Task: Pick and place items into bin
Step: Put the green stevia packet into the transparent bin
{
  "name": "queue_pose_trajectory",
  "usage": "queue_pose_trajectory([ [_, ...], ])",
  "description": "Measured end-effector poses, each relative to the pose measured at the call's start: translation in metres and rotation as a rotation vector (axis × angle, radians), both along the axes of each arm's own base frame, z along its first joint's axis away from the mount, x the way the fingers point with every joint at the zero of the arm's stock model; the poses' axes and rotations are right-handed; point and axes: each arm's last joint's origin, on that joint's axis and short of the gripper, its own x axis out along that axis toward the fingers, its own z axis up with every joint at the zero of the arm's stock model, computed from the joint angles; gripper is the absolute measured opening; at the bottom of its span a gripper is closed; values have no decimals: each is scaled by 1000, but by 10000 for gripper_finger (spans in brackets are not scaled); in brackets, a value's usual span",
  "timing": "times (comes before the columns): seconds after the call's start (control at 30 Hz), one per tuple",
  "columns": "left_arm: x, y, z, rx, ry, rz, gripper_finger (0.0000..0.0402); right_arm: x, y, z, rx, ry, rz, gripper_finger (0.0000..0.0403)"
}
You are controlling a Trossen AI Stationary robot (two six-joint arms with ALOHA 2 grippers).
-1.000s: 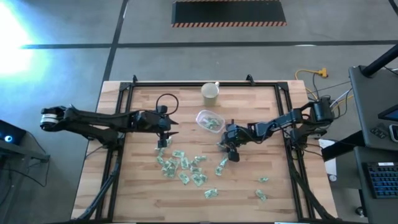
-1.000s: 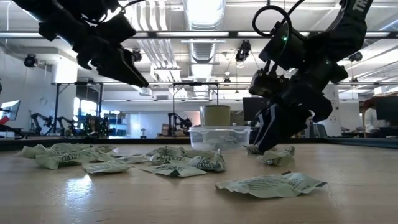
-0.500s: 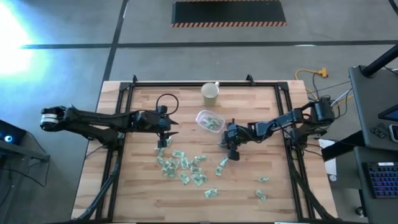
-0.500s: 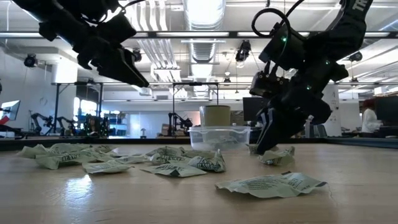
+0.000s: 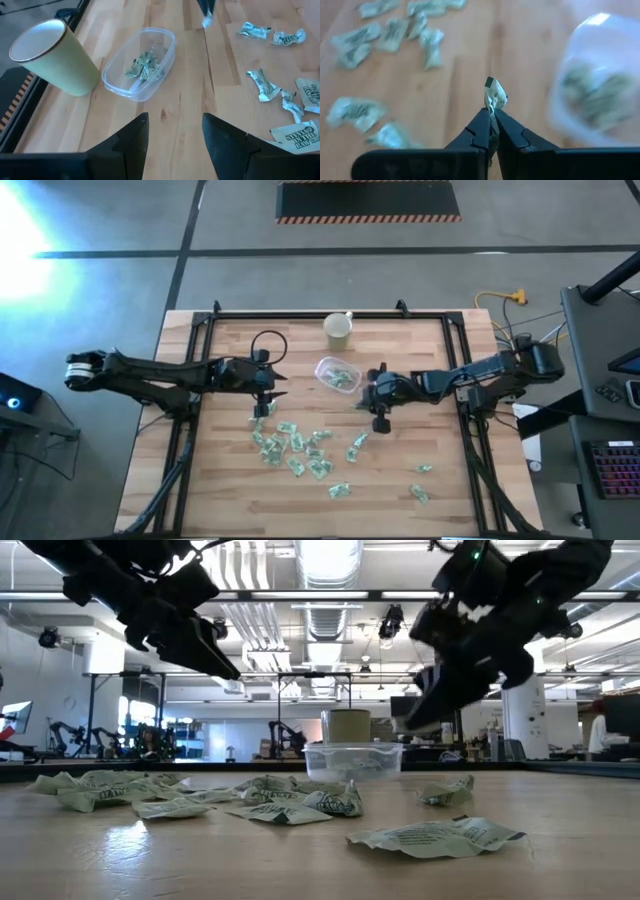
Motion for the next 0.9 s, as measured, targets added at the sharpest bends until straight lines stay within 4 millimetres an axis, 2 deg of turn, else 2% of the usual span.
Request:
queue_pose_trajectory([
  [0.23, 0, 0, 0, 1, -5, 0, 169, -1, -9, 31, -307, -168, -130, 9],
  [0.4, 0, 0, 0, 1, -5, -1, 169, 5, -16, 40, -397, -262, -134, 9],
  [0.57, 0, 0, 1, 2, -7, -1, 169, 12, -28, 30, -418, -259, -166, 9],
  [0.9, 1, 0, 1, 2, -11, -1, 169, 23, -48, -4, -363, -184, -260, 21],
])
